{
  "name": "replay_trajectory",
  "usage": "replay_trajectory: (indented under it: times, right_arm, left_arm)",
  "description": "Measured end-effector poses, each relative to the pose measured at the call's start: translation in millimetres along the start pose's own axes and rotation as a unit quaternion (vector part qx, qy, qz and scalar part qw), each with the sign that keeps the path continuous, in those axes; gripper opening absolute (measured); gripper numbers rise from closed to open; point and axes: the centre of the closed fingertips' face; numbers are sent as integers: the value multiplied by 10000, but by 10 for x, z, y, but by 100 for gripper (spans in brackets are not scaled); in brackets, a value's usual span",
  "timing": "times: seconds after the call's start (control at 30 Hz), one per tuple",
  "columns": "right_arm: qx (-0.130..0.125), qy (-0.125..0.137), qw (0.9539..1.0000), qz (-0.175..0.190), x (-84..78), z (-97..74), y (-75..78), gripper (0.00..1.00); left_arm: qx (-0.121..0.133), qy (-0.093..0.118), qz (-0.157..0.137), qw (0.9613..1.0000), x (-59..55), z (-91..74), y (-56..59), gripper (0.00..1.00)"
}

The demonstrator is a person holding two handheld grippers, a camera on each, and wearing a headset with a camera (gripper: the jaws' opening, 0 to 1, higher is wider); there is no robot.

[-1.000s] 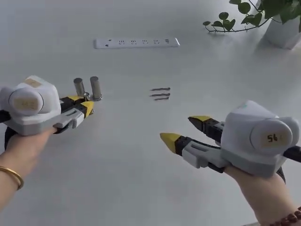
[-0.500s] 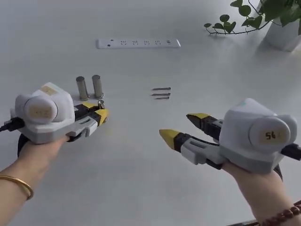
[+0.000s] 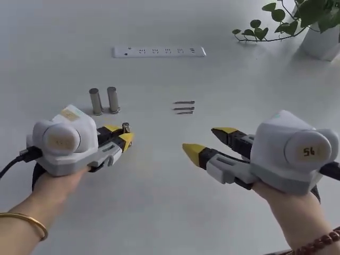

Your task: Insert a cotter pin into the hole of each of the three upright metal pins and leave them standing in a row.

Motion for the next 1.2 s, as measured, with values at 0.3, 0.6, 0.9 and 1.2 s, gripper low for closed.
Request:
replay_trajectory:
  times: [0.3,0.6,0.9,1.2]
  right_arm:
    - [27,-16,10000,66,-11,0,-7,39]
    - [63,-4,10000,35,55,-10,32,38]
    - [444,-367,9933,-1003,194,101,139,27]
    - [717,-1063,9676,-2176,240,416,350,14]
  left_arm:
    - [65,-2,-143,9999,8,17,-23,7]
    - [62,4,-97,9999,60,-1,-21,18]
    - [193,134,-353,9991,195,-207,-51,35]
    - [383,-135,-219,9989,207,-422,-40,48]
Point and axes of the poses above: the centre of the closed fingertips' face, and the gripper's own axes: z roughly forward along the fingers, y roughly to its right, x roughly out of its top, and after that the axes turned 6 degrees about -x, right-handed
